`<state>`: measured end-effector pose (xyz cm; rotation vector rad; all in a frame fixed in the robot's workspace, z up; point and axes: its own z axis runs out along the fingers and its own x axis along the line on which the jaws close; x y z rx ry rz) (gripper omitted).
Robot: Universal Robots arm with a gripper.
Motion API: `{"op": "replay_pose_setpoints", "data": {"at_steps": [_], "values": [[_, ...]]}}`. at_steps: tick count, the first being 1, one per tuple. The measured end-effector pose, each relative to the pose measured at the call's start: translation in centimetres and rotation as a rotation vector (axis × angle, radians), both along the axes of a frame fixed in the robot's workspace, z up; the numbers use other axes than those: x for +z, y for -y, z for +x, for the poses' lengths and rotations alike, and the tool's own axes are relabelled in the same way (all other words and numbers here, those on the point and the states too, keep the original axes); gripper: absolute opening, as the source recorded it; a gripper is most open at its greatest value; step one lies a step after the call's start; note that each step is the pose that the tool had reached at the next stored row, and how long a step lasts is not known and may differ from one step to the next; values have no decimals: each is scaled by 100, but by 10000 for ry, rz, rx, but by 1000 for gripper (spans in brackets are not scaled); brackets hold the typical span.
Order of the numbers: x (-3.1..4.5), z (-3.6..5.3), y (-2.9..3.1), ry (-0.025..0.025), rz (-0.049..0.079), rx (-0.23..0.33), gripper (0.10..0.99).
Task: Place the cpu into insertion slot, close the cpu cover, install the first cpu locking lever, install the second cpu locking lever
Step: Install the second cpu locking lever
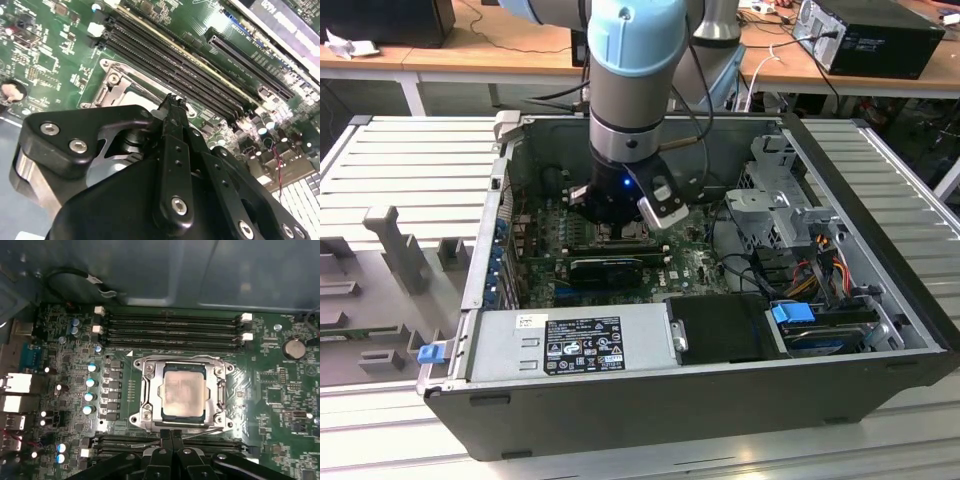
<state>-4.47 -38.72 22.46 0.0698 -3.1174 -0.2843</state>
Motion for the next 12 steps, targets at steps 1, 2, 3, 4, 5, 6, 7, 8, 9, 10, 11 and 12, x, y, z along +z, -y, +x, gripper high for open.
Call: {"op": "replay_pose_setpoints", "data": {"at_steps": [1,2,3,4,5,6,7,8,9,10,11,12], "values": [[-28,-5,0,0,0,14,106],[-47,-9,0,0,-1,23,106],[-58,-11,1,-1,19,28,106],[-61,-15,1,-1,76,31,106],[-61,-19,1,0,109,28,106],[-62,-21,2,1,115,28,106],[-62,-25,11,0,116,28,106],[-62,-33,21,0,131,28,106],[-62,-48,29,0,153,29,106],[-63,-66,36,0,178,29,106],[-64,-113,45,0,238,30,106],[-71,-138,53,0,309,36,106]]}}
